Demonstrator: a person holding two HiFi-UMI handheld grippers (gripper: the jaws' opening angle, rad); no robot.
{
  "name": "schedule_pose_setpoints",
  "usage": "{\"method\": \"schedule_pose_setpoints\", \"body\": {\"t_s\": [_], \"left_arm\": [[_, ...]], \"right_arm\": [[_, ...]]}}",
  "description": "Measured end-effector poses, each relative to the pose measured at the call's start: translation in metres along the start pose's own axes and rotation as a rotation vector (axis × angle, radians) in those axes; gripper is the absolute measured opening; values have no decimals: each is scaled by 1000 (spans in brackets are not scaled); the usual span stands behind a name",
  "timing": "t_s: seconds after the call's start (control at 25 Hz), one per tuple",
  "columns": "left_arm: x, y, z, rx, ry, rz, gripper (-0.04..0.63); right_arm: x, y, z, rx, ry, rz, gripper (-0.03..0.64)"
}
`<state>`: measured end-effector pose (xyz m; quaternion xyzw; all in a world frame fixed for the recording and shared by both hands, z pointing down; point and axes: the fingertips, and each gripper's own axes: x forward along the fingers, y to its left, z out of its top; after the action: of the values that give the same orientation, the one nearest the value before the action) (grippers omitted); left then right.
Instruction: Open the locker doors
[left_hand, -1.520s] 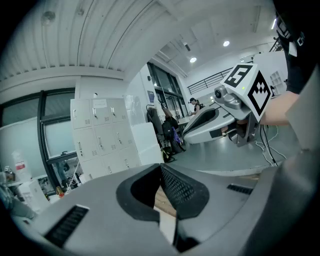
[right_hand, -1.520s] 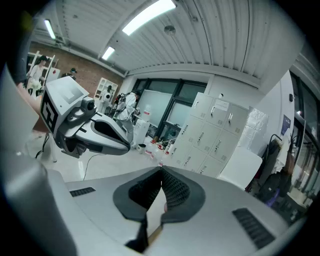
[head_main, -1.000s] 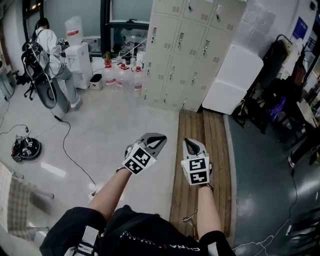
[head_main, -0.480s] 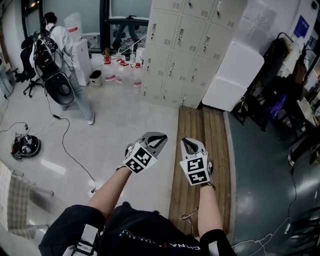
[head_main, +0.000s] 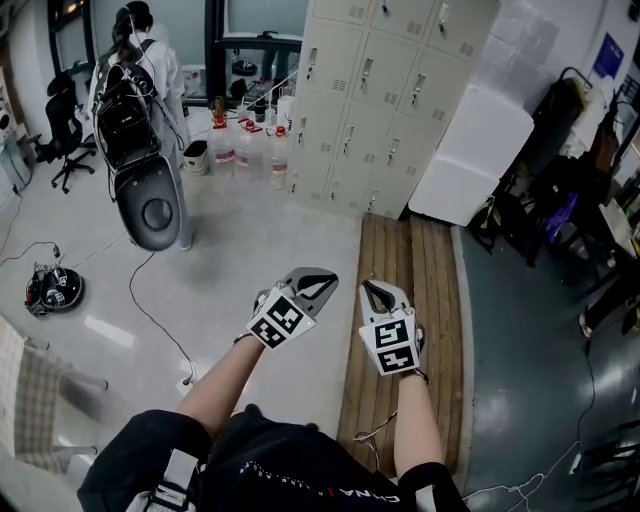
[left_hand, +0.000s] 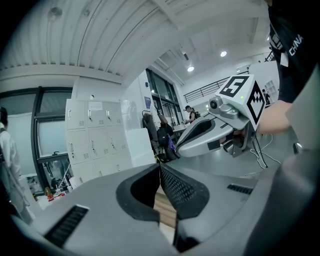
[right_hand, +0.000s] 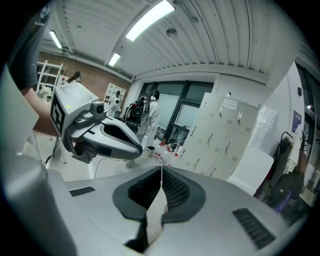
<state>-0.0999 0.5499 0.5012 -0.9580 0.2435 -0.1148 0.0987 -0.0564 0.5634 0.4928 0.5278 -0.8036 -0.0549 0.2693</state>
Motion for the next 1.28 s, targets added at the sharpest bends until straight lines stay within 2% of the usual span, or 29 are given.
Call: {"method": "schedule_pose_setpoints", "body": {"t_s": [0.28, 0.56, 0.8, 0.96, 1.28], "left_arm": [[11, -9, -4, -1, 6, 0, 20], [38, -16, -1, 5, 51, 32, 20], [58, -18, -12, -28, 87, 89, 20], [68, -14, -20, -52, 114, 133, 20], [83, 27, -40, -54, 129, 141, 20]], "right_arm": [[-3, -22, -11, 53, -26, -47, 32], [-15, -53, -29, 77, -18, -61, 31], [-20, -75, -51, 103, -35, -20, 31], [-18, -91, -67, 75, -10, -28, 31], [20, -111, -73, 130, -7, -27, 31]]}}
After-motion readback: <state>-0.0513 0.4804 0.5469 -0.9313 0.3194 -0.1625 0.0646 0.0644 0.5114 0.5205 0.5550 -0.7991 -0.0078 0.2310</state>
